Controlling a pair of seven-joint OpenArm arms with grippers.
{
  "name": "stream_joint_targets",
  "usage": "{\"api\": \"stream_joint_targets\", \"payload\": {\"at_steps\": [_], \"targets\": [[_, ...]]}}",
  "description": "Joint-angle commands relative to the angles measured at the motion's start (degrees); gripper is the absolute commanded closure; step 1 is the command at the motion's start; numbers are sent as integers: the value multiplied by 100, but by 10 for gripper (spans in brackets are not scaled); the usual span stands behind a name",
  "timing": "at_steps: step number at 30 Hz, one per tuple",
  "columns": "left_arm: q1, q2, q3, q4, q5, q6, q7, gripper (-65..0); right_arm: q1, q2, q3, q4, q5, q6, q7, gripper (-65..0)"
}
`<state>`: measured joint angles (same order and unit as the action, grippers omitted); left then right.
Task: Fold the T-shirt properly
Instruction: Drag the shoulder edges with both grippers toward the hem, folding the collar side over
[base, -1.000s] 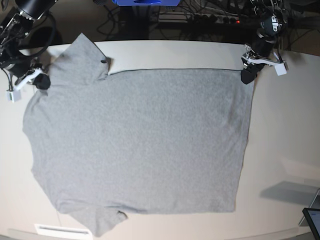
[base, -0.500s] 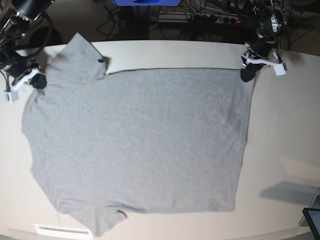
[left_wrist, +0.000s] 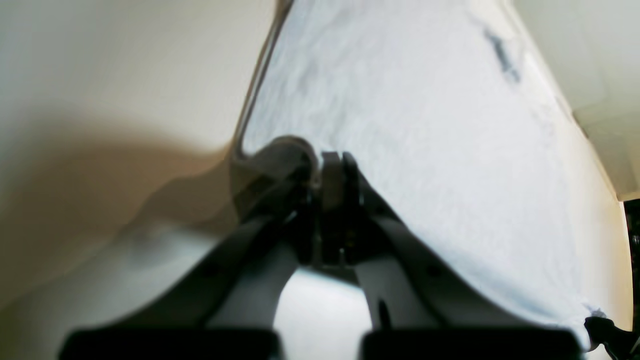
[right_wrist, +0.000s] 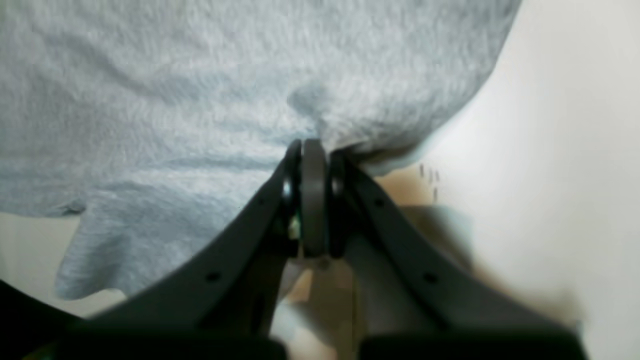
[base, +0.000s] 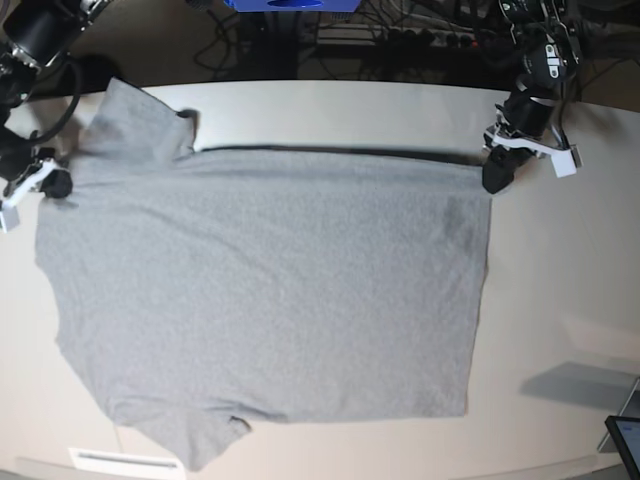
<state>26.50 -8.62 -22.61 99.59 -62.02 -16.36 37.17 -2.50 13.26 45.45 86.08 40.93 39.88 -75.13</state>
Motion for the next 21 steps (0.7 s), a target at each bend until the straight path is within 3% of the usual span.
{"api": "stream_joint_targets", "payload": {"at_steps": [1,5,12,18,21], "targets": [[36,-56,-117,102,-106,-12,-126,0,123,103,22,108,79,12,45,-3],[-26,-21,-363,120,-115,-4,-126,0,307,112,4,108,52,12,-78,-3],[-123,-21,-460,190,-123,5,-126,0,554,332,-690,99,79,12,-69,-3],[-123,-65,-460,287,-906,40,-117,0,835,349,-708,99,88,12,-139,-3],[-140,-65,-460,287,-1038,401,-117,0,958,455,-717,99,88,12,-139,-3]]}}
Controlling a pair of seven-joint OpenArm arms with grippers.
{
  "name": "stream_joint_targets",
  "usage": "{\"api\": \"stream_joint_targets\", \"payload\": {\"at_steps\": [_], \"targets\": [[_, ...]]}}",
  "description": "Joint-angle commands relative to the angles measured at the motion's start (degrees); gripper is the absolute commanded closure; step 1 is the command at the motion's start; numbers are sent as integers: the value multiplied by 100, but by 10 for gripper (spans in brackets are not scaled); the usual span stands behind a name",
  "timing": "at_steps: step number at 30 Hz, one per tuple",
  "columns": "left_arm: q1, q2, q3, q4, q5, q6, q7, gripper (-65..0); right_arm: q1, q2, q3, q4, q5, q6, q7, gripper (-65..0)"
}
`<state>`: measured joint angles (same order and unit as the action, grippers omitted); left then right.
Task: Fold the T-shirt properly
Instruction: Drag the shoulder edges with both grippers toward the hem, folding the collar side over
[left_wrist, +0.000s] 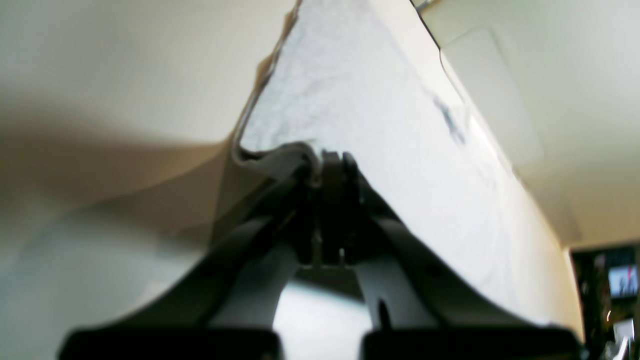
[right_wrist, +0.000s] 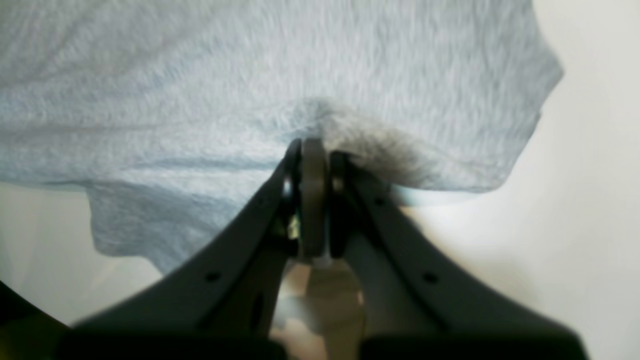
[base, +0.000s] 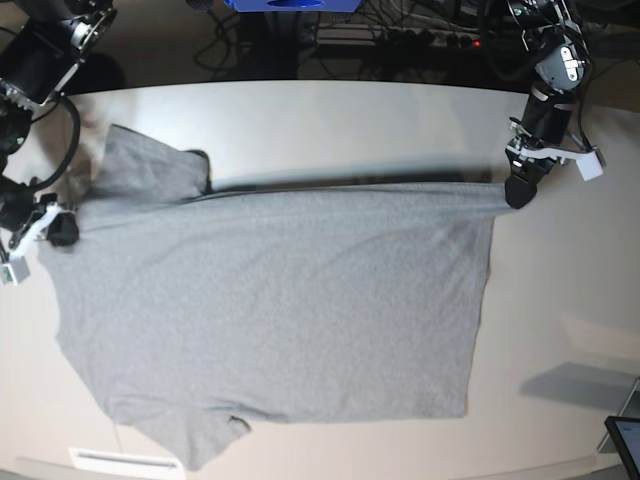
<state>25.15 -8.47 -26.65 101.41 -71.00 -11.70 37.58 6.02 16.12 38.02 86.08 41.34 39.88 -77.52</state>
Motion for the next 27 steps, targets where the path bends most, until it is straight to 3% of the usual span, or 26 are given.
{"api": "stream_joint_targets", "payload": {"at_steps": [1,5,9,12,15,27], "targets": [[-66,-81,-20,123,-148,32,-158,0,158,212,27,91,46,12,99,-3],[-119,-81,6,185,-157,85,-141,0,317,467,27,73,46,12,99,-3],[-348,-37,-20,176,-148,94,343,0,492,625,27,55,46,12,99,-3],[-515,25,-29,167,-148,120,448,0,589,625,-140,47,46,12,99,-3],[-699,69,-55,158,-139,392,457,0,695,590,-501,47,28,12,108,-3],[-1025,69,-47,123,-95,410,466,0,1134,494,-703,-419,37,12,125,-4]]}}
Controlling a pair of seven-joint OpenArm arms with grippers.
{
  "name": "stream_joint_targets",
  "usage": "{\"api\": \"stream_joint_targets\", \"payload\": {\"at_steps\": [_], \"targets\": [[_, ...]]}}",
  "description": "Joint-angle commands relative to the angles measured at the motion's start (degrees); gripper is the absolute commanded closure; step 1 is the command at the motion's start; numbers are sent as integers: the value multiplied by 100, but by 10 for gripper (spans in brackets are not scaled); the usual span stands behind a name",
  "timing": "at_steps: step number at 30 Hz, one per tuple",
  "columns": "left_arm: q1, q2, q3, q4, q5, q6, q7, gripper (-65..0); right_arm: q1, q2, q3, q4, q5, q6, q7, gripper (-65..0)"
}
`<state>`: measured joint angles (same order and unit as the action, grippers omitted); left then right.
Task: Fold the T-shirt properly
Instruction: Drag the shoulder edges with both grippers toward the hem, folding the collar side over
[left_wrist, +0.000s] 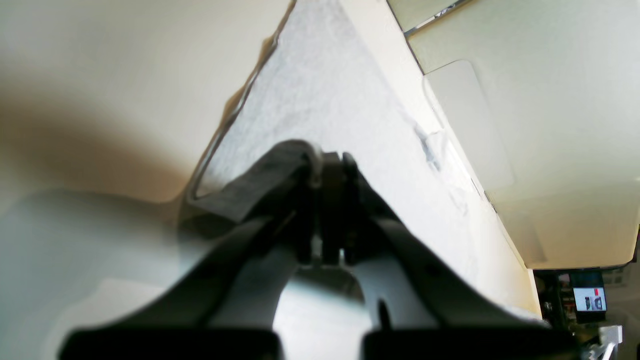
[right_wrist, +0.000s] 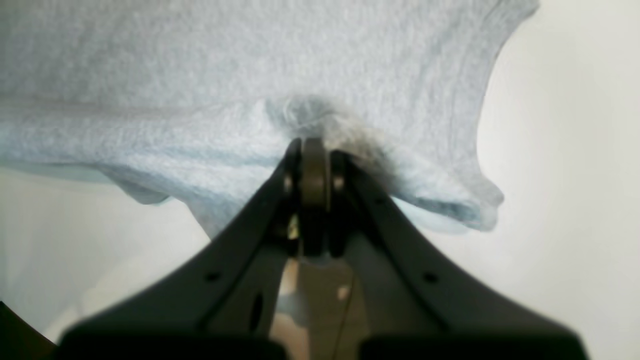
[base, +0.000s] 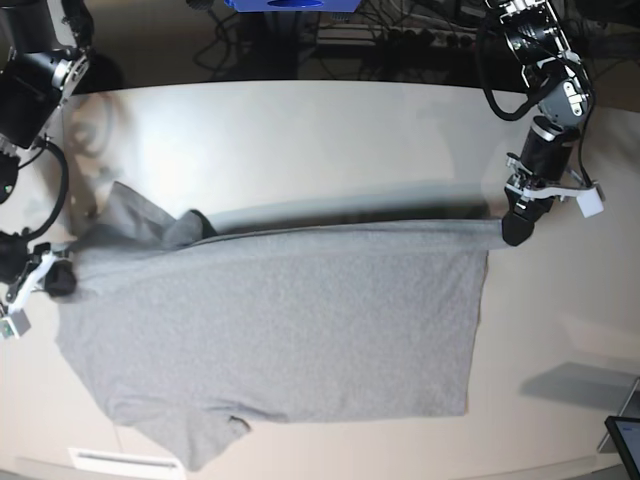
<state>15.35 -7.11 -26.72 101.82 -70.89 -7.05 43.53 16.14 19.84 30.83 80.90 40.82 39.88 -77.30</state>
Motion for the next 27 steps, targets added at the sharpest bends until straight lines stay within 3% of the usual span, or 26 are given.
{"api": "stream_joint_targets", "payload": {"at_steps": [1,8,13,18,27], "targets": [[-54,-75,-49,29,-106,-56,-129,0,131,122,16,2,90,12,103,-4],[-318,-93,-49,-314,-106,-56,-129,0,307,87,7,-86,63,12,112,-3],[-529,-154,-49,-455,-89,-56,-129,0,474,113,-397,-86,63,12,130,-3],[-705,-172,-40,-455,360,-56,-129,0,658,69,-415,-288,63,12,138,-3],[-1039,-207,-49,-1008,535,-56,-129,0,825,104,-819,-965,54,12,622,-3]]}}
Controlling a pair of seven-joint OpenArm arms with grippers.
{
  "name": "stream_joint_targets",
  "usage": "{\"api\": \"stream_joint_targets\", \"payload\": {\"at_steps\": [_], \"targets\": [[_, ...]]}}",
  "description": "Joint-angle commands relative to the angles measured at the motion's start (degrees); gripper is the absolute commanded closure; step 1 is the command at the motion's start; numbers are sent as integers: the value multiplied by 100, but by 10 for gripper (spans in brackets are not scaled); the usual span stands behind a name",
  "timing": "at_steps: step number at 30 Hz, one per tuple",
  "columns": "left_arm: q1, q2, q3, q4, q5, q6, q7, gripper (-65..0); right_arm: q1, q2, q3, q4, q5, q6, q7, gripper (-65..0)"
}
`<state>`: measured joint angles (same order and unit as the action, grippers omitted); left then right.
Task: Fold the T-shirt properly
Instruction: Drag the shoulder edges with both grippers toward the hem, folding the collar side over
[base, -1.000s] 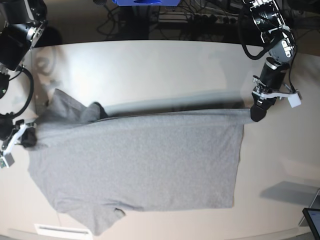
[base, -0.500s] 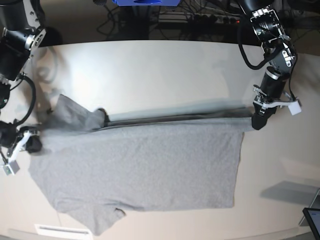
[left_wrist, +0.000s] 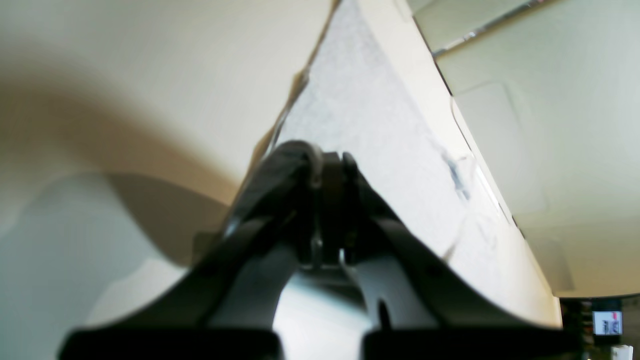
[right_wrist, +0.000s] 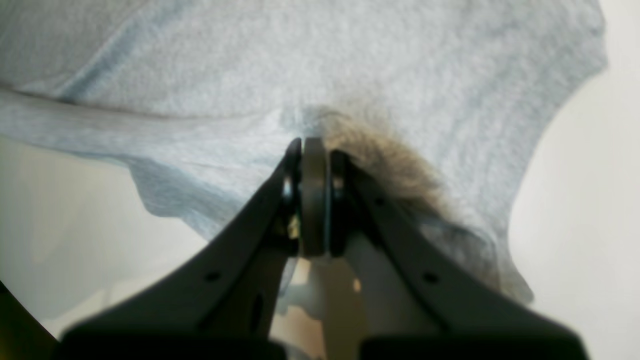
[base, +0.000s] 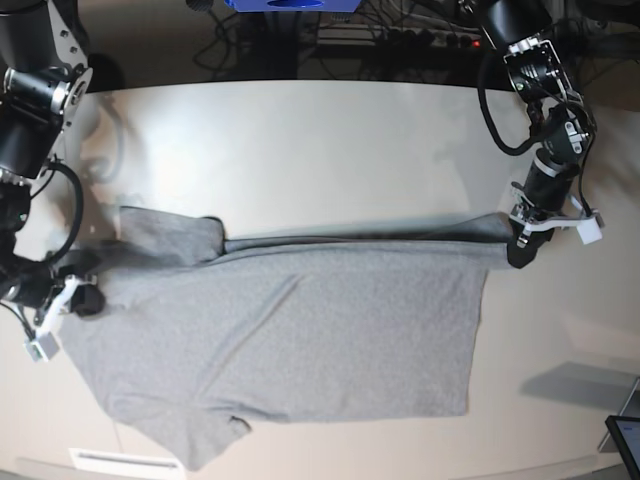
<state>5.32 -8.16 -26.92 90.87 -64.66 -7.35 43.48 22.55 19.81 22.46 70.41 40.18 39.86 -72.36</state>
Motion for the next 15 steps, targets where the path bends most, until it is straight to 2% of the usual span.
{"api": "stream_joint_targets", "payload": {"at_steps": [1,6,12,15], "targets": [[-53,-181,6,-1,-87,-25,-124,0,185,107,-61,31,118,14,190,-3],[-255,-261,24,-186,-52,-25,-124,0,273,107,-307,-329,118,14,515,-3],[-396,-340,41,-221,405,-25,-98,0,361,221,-597,-646,118,14,867,-3],[-528,-331,32,-397,598,-25,148,0,422,300,-597,-751,118,14,972,-3]]}}
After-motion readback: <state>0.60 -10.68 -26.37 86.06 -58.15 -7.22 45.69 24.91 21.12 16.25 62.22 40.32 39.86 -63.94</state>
